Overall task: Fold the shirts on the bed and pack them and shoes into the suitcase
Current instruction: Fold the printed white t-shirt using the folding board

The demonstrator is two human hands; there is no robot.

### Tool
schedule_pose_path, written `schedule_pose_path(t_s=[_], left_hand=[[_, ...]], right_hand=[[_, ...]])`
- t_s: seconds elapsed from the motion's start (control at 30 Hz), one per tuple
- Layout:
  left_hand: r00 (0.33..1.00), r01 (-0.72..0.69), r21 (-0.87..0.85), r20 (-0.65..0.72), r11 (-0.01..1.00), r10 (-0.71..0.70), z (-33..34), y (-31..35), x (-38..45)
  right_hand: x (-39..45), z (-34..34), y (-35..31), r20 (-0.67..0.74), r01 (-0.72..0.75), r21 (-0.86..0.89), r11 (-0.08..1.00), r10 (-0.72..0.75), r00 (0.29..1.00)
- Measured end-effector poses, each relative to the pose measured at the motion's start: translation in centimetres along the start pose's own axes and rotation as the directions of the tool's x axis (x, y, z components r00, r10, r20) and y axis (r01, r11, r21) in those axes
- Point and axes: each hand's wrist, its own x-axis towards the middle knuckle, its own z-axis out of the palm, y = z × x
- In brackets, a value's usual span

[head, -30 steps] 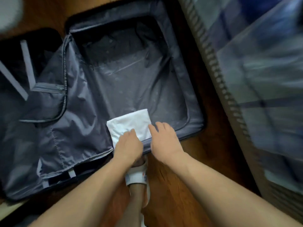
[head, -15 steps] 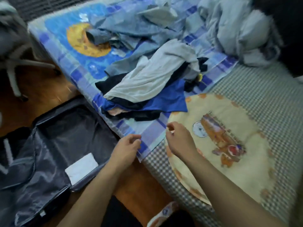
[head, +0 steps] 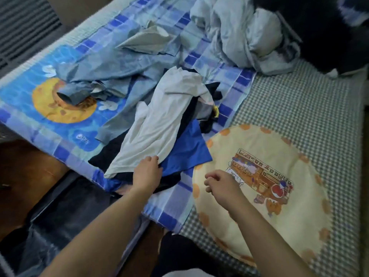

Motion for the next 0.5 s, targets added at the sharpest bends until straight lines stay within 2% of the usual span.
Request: schedule_pose_path(t_s=[0.1,0.17,0.27,0.33,0.37,0.43,0.47,0.5], left_hand=[[0.995,-0.099,0.235,0.028,0.967,0.095,1.8,-1.6,2.8],[0.993,-0.114,0.222,0.016,0.968,0.114,1.5,-2.2,3.7],[1.000,0.024,-0.024,-0.005,0.999,-0.024,-0.9,-2.1,3.8],[0.990,0.135,-0.285,-0.005,0.949,-0.143,-2.9,-2.0,3.4],[0.976,0.204,-0.446,0.025,0.872,-0.215,-4.4,-1.7,3.1],[0.940,0.290,-0.743,0.102,0.603,-0.326,-8.7,0.2,2.1],[0.939,0.258,-0.818,0.088,0.515,-0.332,-10.9,1.3,1.7],[0.951,0.206,-0.846,0.054,0.492,-0.306,-13.5,2.6,1.0]], right_hand=[[1.0,1.2,-1.0,0.026,-0.046,0.033,0.998,0.045,0.999],[1.4,1.2,-1.4,0.022,-0.074,0.046,0.996,0.073,0.997],[1.3,0.3,-1.4,-0.004,-0.120,0.069,0.990,0.121,0.993],[0.9,-0.4,-1.6,-0.007,-0.133,0.080,0.988,0.134,0.991],[0.7,-0.8,-1.7,-0.006,-0.131,0.093,0.987,0.132,0.991],[-0.1,-1.8,-1.7,-0.004,-0.116,0.127,0.985,0.117,0.993],[-0.6,-2.4,-1.8,-0.005,-0.101,0.143,0.985,0.103,0.995],[-1.4,-3.0,-1.8,-0.006,-0.078,0.158,0.984,0.080,0.997]])
